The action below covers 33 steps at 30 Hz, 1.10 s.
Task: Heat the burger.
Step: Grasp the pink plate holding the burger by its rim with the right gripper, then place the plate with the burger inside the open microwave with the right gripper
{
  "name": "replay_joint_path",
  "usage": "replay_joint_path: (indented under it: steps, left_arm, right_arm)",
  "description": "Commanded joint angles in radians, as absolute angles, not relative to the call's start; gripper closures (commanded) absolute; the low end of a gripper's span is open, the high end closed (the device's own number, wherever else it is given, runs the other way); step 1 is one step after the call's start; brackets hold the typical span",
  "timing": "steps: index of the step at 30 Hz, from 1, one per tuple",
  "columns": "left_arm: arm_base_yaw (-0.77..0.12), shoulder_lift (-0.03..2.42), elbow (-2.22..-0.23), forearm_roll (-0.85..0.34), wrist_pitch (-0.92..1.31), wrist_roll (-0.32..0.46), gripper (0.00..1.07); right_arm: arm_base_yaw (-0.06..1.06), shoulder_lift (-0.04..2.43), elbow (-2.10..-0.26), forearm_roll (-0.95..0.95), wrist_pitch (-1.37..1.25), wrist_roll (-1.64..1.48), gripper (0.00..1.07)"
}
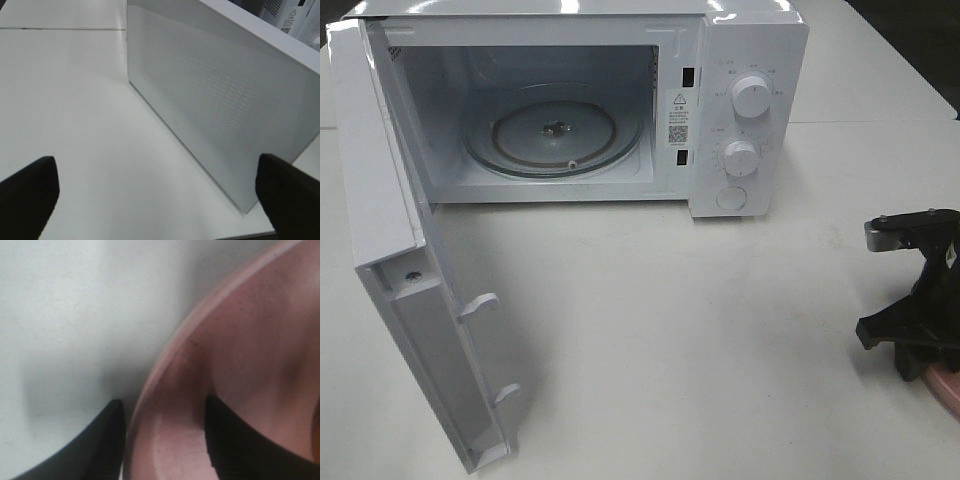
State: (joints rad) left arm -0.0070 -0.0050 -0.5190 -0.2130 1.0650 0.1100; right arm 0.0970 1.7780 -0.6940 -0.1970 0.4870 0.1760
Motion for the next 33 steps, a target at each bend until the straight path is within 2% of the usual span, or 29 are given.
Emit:
replay_joint_path:
  steps: [1,2,3,4,5,17,33]
  left_arm:
    - [-0.008,-0.022,-0.515,-0.222,1.063,0.11,0.06]
    - [-0.008,-0.022,-0.515,-0.222,1.063,0.11,0.06]
    - [-0.008,-0.022,-0.515,-0.222,1.063,0.11,0.06]
    - [-0.008,-0.022,-0.515,-0.222,1.063,0.11,0.06]
    - [-0.008,-0.022,-0.515,-0.222,1.063,0.11,0.06]
    - [-0.008,-0.022,-0.515,-0.222,1.063,0.11,0.06]
    - [-0.008,-0.022,-0.515,-0.222,1.063,0.11,0.06]
  right_arm:
    - [0.093,1.801,-0.683,-0.176,0.46,0.184,0.88]
    - [0.093,1.801,-0.683,-0.176,0.46,0.184,0.88]
    - [0.093,1.801,-0.683,-0.178,0.46,0.182,0.96]
    - [0.093,1.801,-0.683,-0.178,0.46,0.182,0.96]
    - [0.093,1.801,-0.683,-0.178,0.461,0.165,1.07]
    - [0.112,1.783,-0.683,-0.184,0.48,0.177,1.07]
    - [0.276,1.699,-0.683,-0.454,0.647,0.484,1.07]
